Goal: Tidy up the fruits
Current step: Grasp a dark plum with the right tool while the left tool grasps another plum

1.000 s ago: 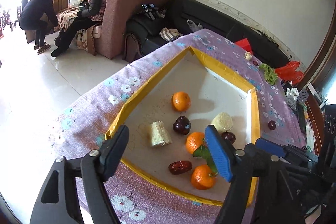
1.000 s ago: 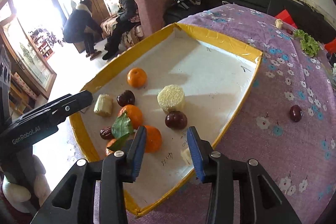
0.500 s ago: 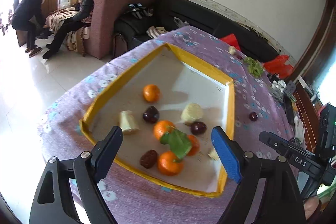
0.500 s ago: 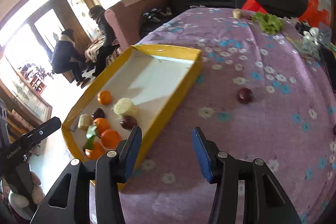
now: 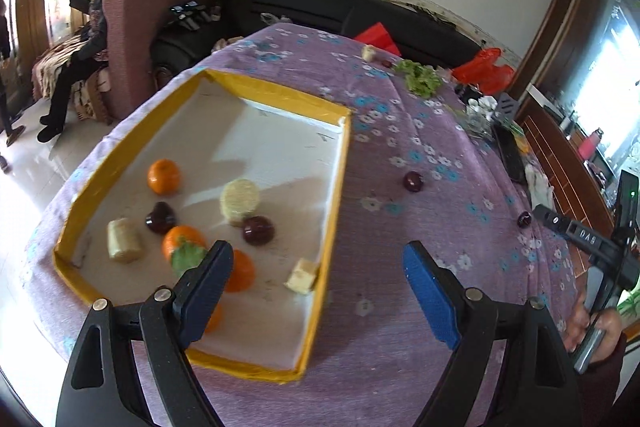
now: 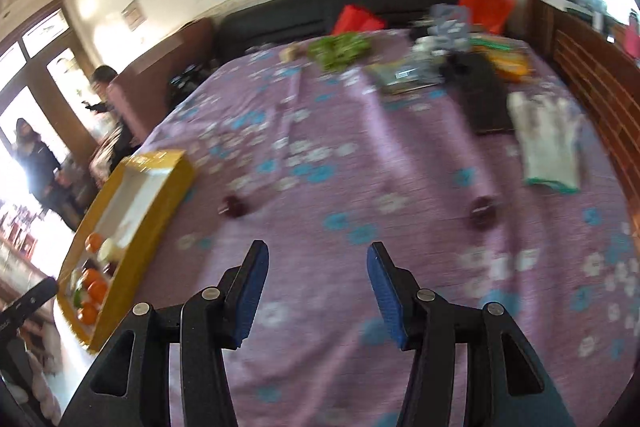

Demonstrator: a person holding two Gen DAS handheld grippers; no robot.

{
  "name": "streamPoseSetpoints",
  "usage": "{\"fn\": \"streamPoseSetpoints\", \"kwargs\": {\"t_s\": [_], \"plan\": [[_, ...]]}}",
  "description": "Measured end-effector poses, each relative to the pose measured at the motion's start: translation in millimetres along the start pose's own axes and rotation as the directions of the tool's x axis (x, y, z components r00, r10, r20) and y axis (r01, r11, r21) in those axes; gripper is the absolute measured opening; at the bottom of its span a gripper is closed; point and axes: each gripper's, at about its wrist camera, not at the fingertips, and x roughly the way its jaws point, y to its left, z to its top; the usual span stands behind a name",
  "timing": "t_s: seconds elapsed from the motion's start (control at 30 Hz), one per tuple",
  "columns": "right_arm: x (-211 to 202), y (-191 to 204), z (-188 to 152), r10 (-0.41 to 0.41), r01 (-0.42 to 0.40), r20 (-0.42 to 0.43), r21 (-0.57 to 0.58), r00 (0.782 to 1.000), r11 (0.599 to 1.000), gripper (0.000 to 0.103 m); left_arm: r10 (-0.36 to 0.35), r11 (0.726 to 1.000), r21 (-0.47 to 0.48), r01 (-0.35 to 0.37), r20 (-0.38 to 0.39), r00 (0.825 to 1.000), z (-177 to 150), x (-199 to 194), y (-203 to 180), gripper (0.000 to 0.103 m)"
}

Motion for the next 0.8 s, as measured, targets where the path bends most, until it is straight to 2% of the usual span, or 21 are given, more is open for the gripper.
{"fn": "streamPoseSetpoints", "kwargs": {"t_s": [0.13,0.27,0.4,0.63,0.73,0.8], "plan": [[-13.9,-58.2,14.0,-0.038,0.035,0.023,0.117,0.999,0.993,0.058,-0.032,0.999,0.018,0.032,-0.031,0.999,2.5,18.4,-22.8,0.086],[3.7,-87.5,11.3,-0.044,0.047,-0.016,0.173,0.999,0.984,0.058,-0.056,0.997,0.042,0.060,-0.081,0.995,4.4,39.1,-45.0,0.086],[36.4,-86.9,11.7,-0.045,0.051,-0.046,0.141,0.998,0.989,0.058,-0.057,0.993,0.099,0.063,-0.067,0.996,13.0,53.6,-69.1,0.086],[80.1,-75.4,12.5,-0.123,0.125,-0.058,0.033,0.991,0.992,0.058,-0.064,0.983,0.167,0.074,-0.065,0.996,38.0,101.7,-101.4,0.086],[83.3,-75.0,9.6,-0.136,0.137,-0.052,0.010,0.989,0.991,0.049,-0.027,0.978,0.204,0.045,-0.088,0.996,46.3,134.4,-112.2,0.086],[82.4,-77.2,7.9,-0.134,0.134,-0.047,0.011,0.990,0.991,0.037,-0.010,0.971,0.238,0.032,-0.096,0.995,48.7,154.3,-120.3,0.085]]}}
